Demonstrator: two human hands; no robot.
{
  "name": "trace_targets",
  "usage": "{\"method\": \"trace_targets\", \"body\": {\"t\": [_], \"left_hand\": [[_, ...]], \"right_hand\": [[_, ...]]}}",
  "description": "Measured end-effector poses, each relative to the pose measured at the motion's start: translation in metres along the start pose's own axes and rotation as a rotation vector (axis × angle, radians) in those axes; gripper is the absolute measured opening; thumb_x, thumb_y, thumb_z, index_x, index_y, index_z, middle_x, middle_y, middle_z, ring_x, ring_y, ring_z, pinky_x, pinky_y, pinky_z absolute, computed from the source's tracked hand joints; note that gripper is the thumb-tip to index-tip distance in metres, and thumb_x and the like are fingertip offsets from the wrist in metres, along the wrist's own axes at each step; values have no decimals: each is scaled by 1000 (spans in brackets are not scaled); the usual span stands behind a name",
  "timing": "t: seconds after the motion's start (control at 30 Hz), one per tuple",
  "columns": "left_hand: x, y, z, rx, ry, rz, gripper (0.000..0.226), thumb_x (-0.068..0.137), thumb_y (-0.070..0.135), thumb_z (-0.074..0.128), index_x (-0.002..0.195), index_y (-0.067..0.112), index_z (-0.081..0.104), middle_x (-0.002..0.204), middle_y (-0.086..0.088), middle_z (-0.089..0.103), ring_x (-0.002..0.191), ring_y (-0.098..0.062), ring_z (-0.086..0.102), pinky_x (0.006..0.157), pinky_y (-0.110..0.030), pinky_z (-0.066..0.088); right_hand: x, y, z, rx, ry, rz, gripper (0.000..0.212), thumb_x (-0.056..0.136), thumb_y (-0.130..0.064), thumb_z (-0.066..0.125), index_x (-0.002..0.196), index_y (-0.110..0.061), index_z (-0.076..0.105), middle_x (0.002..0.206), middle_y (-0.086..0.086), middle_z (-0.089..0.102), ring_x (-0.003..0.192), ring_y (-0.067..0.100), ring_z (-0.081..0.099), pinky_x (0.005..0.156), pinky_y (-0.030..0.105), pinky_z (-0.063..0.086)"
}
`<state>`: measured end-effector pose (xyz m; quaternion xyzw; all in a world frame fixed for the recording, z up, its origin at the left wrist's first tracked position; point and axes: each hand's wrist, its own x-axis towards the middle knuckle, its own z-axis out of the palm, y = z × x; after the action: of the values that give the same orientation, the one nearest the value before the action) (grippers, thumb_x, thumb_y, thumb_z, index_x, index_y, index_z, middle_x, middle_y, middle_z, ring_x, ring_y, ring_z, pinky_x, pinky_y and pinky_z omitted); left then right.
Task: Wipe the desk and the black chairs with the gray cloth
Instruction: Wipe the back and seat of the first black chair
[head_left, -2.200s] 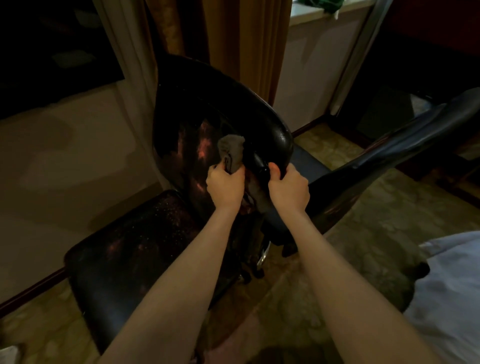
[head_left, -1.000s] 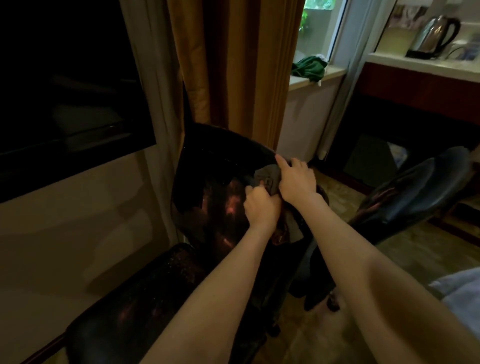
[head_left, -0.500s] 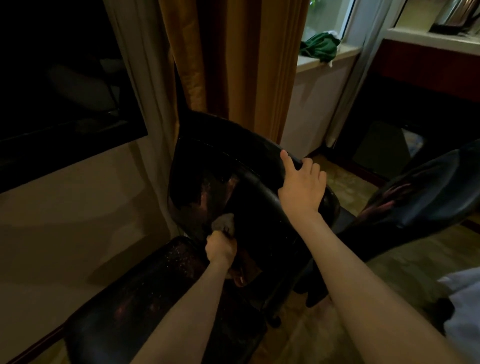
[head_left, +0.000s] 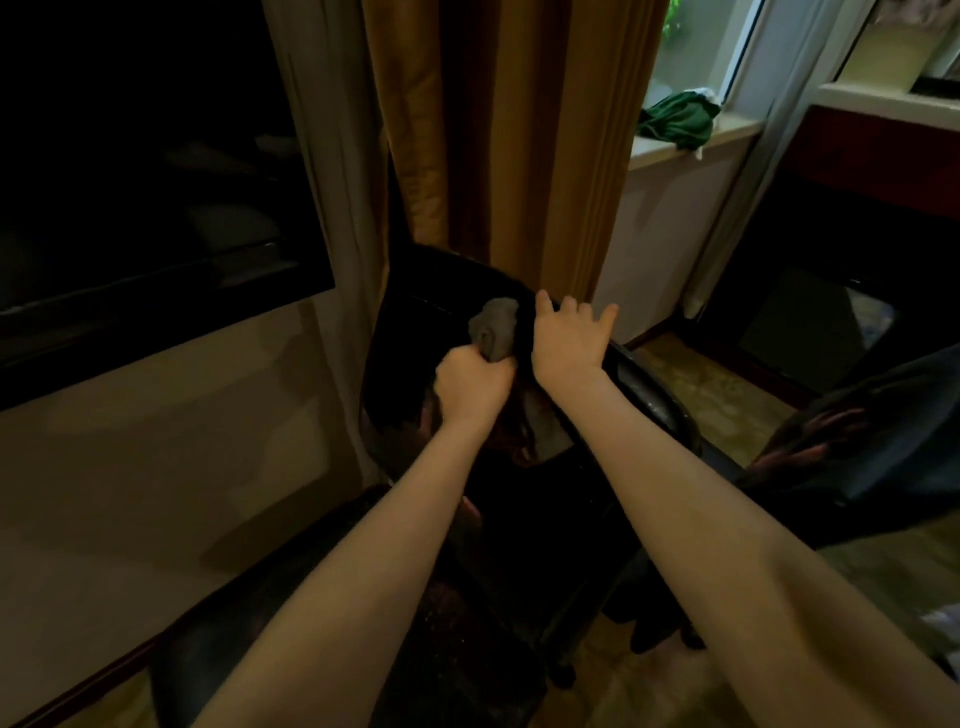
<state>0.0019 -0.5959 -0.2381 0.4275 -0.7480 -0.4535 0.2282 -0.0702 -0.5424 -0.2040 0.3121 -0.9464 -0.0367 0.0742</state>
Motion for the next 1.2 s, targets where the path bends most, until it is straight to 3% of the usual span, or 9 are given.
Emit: {"method": "trace_targets", "body": {"t": [0.13,0.37,0.67,0.97,1.07,1.2], "left_hand": [[-2,-2,32,30,82,44,28,88,29,59,102,6,66,105,-15,59,94,-31,58,76,-32,44],[7,-11,31,-30,152,48,28,88,27,59,103,5,67,105,-17,57,93,-32,56,69,-26,36],[23,-26,29,-109,201,-22,27,85,26,60,99,3,67,100,-18,60,90,-33,58,74,-33,47],[45,-67,23,-230,257,-204,22,87,22,61,94,2,67,90,-13,63,90,-26,59,70,-27,40],[49,-83,25,-230,247,-267,26,88,23,60,101,2,66,94,-12,63,92,-25,57,71,-26,37],[52,-113,29,-219,208,-356,30,89,23,60,104,-3,63,94,-14,60,99,-33,58,73,-28,38]], "right_hand": [[6,0,12,-11,60,25,62,95,-20,45,149,-16,15,139,17,39,125,35,39,108,53,19],[10,-3,20,58,123,24,61,93,-19,50,148,-17,23,136,16,42,123,36,40,105,54,21],[10,1,27,72,180,-1,62,94,-20,49,148,-16,21,141,18,37,123,36,39,105,50,22],[7,5,34,114,234,-21,68,90,-20,54,148,-16,21,143,16,35,123,35,38,105,46,22],[9,6,39,102,239,-21,68,89,-20,54,149,-15,21,143,17,34,123,35,38,105,48,22],[14,2,51,32,362,35,68,78,-21,69,140,-14,42,131,19,51,110,36,52,99,48,34]]}}
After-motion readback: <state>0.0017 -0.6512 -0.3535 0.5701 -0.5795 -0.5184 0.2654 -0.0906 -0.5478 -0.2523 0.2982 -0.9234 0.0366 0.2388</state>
